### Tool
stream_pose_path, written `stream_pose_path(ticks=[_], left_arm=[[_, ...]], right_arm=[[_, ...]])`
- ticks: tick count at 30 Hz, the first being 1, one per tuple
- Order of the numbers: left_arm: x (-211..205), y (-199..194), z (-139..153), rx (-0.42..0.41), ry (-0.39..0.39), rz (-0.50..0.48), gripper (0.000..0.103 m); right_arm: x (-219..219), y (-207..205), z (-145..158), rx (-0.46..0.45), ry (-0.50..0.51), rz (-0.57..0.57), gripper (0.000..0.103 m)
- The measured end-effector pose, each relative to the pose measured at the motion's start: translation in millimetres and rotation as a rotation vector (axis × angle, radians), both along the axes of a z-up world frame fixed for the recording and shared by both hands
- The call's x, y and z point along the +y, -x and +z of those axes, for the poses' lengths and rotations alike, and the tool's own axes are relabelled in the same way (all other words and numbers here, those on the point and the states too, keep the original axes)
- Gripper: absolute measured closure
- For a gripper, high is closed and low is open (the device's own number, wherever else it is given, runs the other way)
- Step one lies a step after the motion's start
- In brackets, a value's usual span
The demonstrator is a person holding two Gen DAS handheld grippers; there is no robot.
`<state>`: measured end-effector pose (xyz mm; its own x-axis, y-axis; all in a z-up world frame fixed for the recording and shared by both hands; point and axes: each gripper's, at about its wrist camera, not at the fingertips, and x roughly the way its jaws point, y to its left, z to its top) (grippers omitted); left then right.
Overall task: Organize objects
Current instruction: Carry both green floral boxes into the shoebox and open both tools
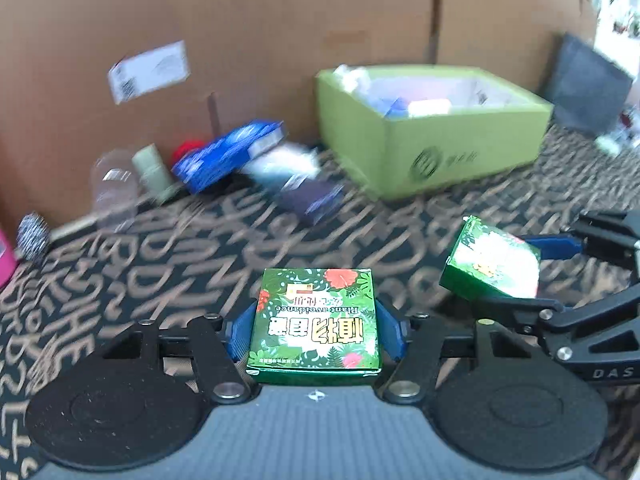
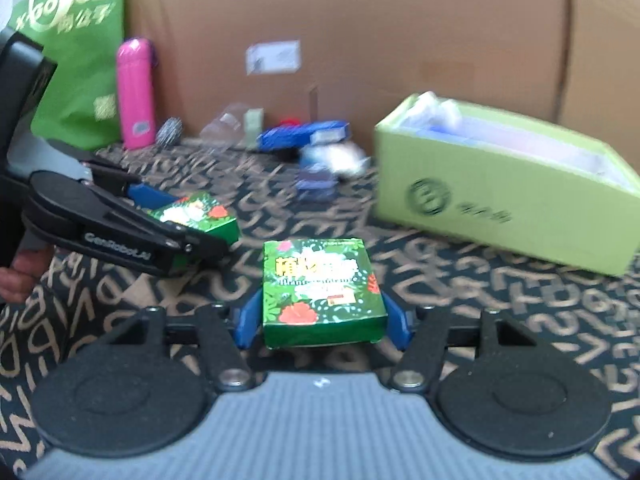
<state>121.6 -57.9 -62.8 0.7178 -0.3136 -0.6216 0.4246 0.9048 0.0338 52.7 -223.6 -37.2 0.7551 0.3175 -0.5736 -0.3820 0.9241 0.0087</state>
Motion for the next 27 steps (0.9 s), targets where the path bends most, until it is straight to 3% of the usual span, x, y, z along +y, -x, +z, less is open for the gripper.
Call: stream_pose_path(ticks=[7, 12, 18, 25, 27], left_arm=[[-48, -20, 59, -0.120, 0.109, -0.074, 0.038], [-92, -50, 84, -0.150, 0.161, -0.096, 0.038], [-144, -101, 79, -0.133, 0.154, -0.057, 0.038], [-176, -135, 64, -0.108, 0.147, -0.051, 0.037], [-177, -141, 58, -0.086, 0.166, -0.060, 0.019]], right_arm=[[-50, -9, 45, -0.136, -0.015, -0.152, 0.041], [-80, -38, 61, -0.206, 0.009, -0.277, 0.041], [-116, -85, 62, -0.213, 0.005, -0.411, 0.041], [-143, -130, 49, -0.172, -0.014, -0.481, 0.040], [-147, -140, 43, -0.144, -0.022, -0.463, 0.037]])
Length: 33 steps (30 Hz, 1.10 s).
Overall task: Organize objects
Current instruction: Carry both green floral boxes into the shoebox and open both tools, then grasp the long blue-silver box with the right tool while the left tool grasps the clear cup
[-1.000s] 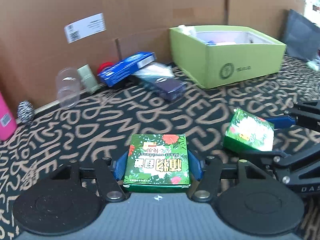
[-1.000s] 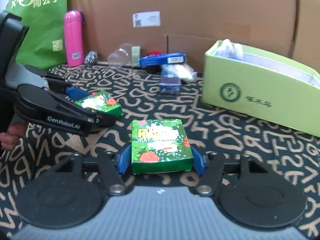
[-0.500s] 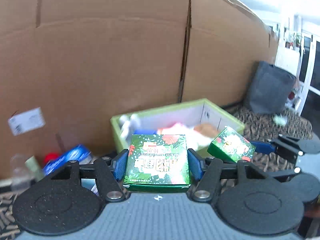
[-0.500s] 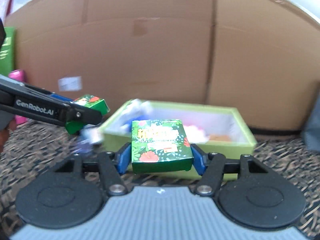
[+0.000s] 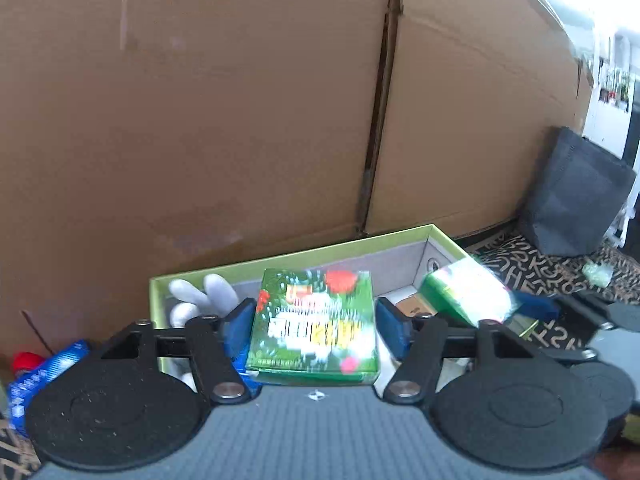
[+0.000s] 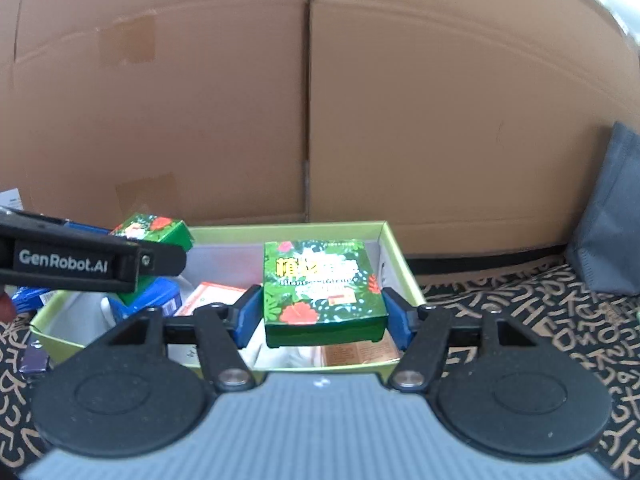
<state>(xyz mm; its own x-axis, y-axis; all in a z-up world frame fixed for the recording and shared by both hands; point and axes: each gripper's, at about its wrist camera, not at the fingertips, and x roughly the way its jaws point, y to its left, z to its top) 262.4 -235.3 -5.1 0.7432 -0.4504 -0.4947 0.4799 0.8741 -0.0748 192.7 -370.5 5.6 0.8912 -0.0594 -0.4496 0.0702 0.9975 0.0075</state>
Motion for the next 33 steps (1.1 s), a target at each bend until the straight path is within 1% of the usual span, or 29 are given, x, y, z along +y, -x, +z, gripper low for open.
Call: stream_pose_path(ticks=[1, 3, 5, 7, 9, 12, 15, 18, 21, 24, 27, 30, 33], left_arm=[[-1, -2, -2, 0.014, -0.010, 0.011, 0.009], [1, 1, -7, 0.005, -0.055, 0.071, 0.008], [6, 7, -10, -0.015, -0.084, 0.088, 0.008], [14, 16, -9, -0.036, -0.086, 0.100, 0.008], [23, 27, -6, -0.046, -0.081, 0.109, 0.008], [36, 46, 1, -0.045, -0.084, 0.147, 0.008], [63, 62, 15, -0.049, -0.032, 0.157, 0.008], [79, 79, 23, -0.040, -0.043, 0.203, 0.008], [100, 96, 22, -0.040, -0.041, 0.227, 0.008], [138, 113, 12, -0.040, -0.003, 0.288, 0.008], [180, 122, -10, -0.003, 0.012, 0.385, 0.008], [217, 127, -35, 0.062, -0.007, 0.470, 0.008], [245, 132, -52, 0.102, -0.011, 0.543, 0.008]], right_arm=[[-3, -1, -4, 0.013, -0.007, 0.016, 0.024], [-5, -1, -10, 0.017, 0.006, 0.001, 0.009], [-5, 5, -13, -0.002, 0.013, 0.003, 0.005], [-3, 14, -13, -0.021, 0.001, -0.002, 0.002], [1, 21, -10, -0.040, 0.002, -0.005, 0.000], [12, 41, 2, -0.082, 0.016, 0.005, 0.000], [22, 53, 11, -0.115, 0.019, 0.017, 0.000], [36, 66, 20, -0.141, 0.038, 0.038, 0.000], [53, 79, 29, -0.150, 0.042, 0.069, 0.000], [76, 91, 32, -0.149, 0.045, 0.134, 0.000], [106, 100, 26, -0.124, 0.050, 0.223, 0.000], [143, 103, 13, -0.059, 0.051, 0.352, 0.000], [184, 102, -1, -0.009, 0.057, 0.488, 0.000]])
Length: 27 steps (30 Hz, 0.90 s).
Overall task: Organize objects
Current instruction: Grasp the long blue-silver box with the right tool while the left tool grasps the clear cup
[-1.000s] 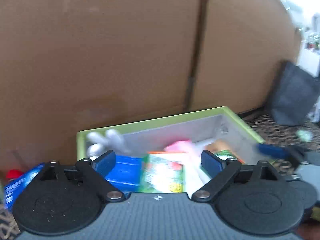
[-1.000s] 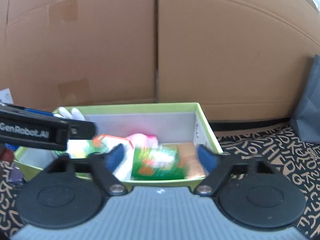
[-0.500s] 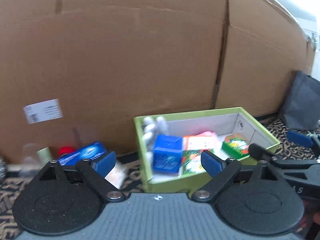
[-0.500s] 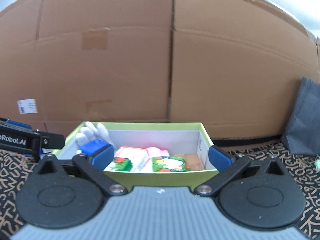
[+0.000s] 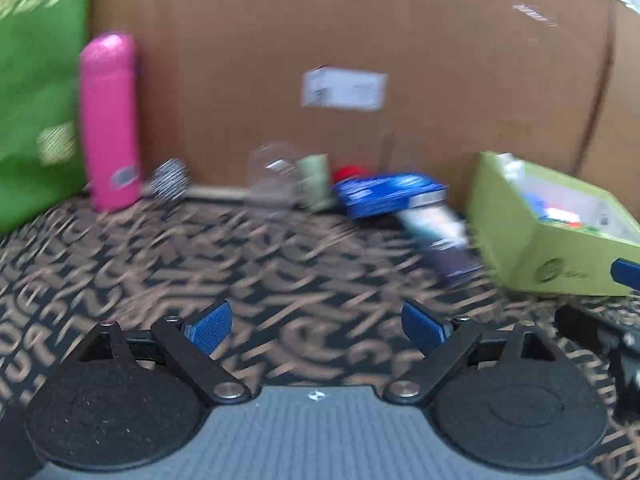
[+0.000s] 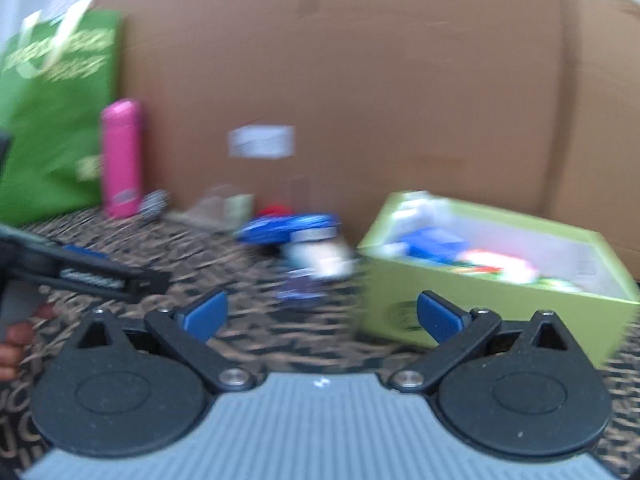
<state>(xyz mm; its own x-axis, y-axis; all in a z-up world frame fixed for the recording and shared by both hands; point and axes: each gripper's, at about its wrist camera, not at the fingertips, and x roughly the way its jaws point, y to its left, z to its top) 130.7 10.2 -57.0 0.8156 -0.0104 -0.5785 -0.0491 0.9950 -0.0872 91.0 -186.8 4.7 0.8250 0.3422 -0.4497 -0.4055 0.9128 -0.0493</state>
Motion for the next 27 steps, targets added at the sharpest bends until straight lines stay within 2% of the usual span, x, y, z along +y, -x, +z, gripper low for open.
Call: stream_pose_path(ticks=[3, 5, 7, 10, 14, 15, 16, 18, 20, 24, 27], left_arm=[[18, 0, -7, 0.022, -0.004, 0.032, 0.008], [28, -3, -9, 0.023, 0.005, 0.042, 0.008], [35, -8, -11, 0.029, 0.020, 0.049, 0.008], [40, -17, -11, 0.028, 0.017, 0.035, 0.008], [41, -44, -3, 0.008, -0.022, 0.035, 0.008], [43, -54, -2, 0.013, -0.014, 0.042, 0.008], [44, -65, 0, 0.019, -0.002, 0.047, 0.008], [48, -88, 1, 0.024, 0.027, 0.051, 0.008], [50, -110, 0, 0.037, 0.036, 0.086, 0.008], [50, -148, -8, 0.053, 0.040, 0.111, 0.008], [52, -169, -15, 0.083, 0.071, 0.123, 0.009]], right_arm=[[35, -6, -11, 0.040, 0.016, 0.055, 0.000], [52, -21, -16, 0.070, 0.018, 0.041, 0.007], [66, -41, -22, 0.092, 0.054, -0.022, 0.021], [81, -68, -32, 0.103, 0.115, -0.124, 0.032], [87, -101, -53, 0.153, 0.187, -0.255, 0.032], [85, -104, -57, 0.153, 0.165, -0.264, 0.040], [81, -105, -58, 0.164, 0.128, -0.254, 0.061], [74, -98, -56, 0.197, 0.067, -0.213, 0.064], [68, -82, -57, 0.183, 0.081, -0.166, 0.064], [53, -35, -58, 0.206, 0.040, -0.109, 0.064], [45, 5, -56, 0.212, 0.046, -0.070, 0.064]])
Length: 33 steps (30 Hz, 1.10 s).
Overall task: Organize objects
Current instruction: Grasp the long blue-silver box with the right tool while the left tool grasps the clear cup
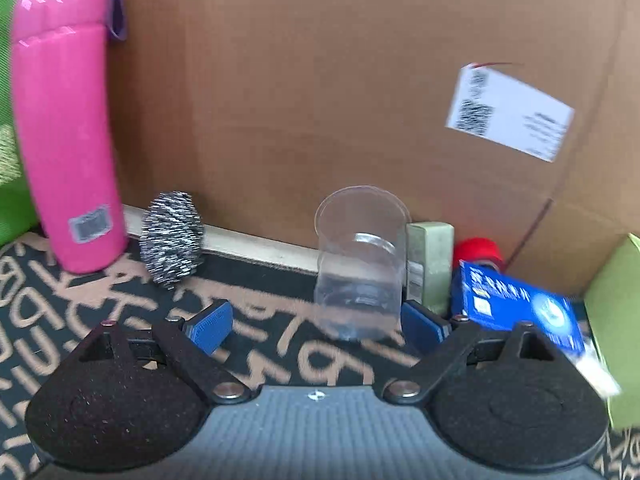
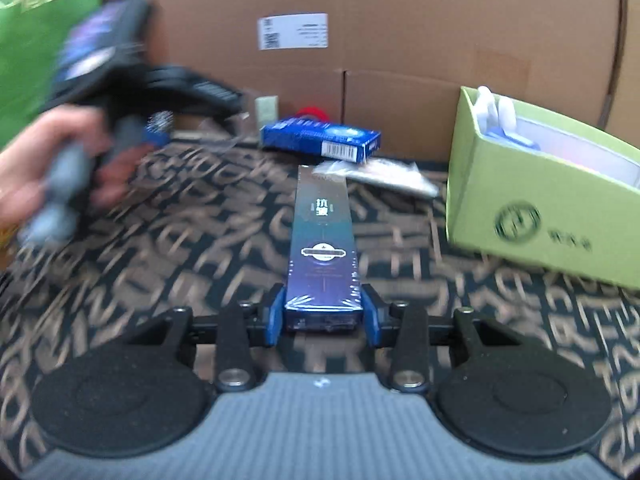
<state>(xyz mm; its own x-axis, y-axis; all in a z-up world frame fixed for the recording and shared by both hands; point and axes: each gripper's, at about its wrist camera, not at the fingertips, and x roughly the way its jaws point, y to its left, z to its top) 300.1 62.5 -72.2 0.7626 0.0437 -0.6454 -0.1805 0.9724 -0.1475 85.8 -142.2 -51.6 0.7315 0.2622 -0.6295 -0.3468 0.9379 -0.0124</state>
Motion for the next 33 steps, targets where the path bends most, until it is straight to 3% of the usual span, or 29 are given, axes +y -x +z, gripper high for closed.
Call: stream_pose_path(ticks=[3, 4, 5, 8, 12, 13, 15, 18, 21, 23, 24, 25, 28, 31, 33], left_arm=[[3, -12, -3, -0.001, 0.043, 0.009, 0.015], [2, -13, -4, -0.007, 0.045, 0.000, 0.031], [2, -15, -4, -0.001, 0.044, -0.019, 0.052], [-5, -6, -3, 0.008, 0.004, -0.067, 0.055], [-13, 34, 1, 0.018, 0.017, -0.146, 0.055], [-16, 47, 2, 0.030, 0.022, -0.168, 0.055], [-26, 80, 5, 0.043, -0.011, -0.227, 0.055], [-42, 133, 6, 0.058, -0.029, -0.313, 0.053], [-45, 162, 7, 0.051, -0.047, -0.360, 0.050], [-51, 177, 6, 0.046, -0.070, -0.368, 0.038], [-54, 179, 7, 0.043, -0.081, -0.361, 0.026], [-53, 179, 9, 0.033, -0.088, -0.353, 0.023], [-60, 171, 13, 0.007, -0.105, -0.341, 0.023], [-69, 156, 14, 0.031, -0.110, -0.346, 0.023], [-72, 150, 12, 0.046, -0.099, -0.376, 0.028]], right_arm=[[-4, 28, 1, -0.009, 0.024, 0.022, 0.064], [-6, 35, 0, -0.011, 0.024, 0.021, 0.064], [-6, 38, 0, -0.012, 0.024, 0.019, 0.064], [-7, 43, 0, -0.012, 0.006, 0.009, 0.063], [-9, 39, -1, 0.001, -0.015, 0.001, 0.059], [-11, 39, -1, 0.002, -0.017, -0.002, 0.048], [-13, 38, -1, 0.009, -0.023, -0.014, 0.039], [-17, 34, -1, 0.010, -0.049, -0.025, 0.039], [-18, 27, 1, 0.006, -0.079, -0.030, 0.039], [-15, 21, 2, 0.001, -0.085, -0.029, 0.039], [-14, 18, 2, -0.001, -0.084, -0.029, 0.039], [-13, 14, 2, -0.001, -0.081, -0.032, 0.039], [-9, 5, 1, 0.000, -0.079, -0.035, 0.039], [-5, -3, -3, 0.017, -0.071, -0.041, 0.042], [-2, -6, -7, 0.023, -0.062, -0.042, 0.043]])
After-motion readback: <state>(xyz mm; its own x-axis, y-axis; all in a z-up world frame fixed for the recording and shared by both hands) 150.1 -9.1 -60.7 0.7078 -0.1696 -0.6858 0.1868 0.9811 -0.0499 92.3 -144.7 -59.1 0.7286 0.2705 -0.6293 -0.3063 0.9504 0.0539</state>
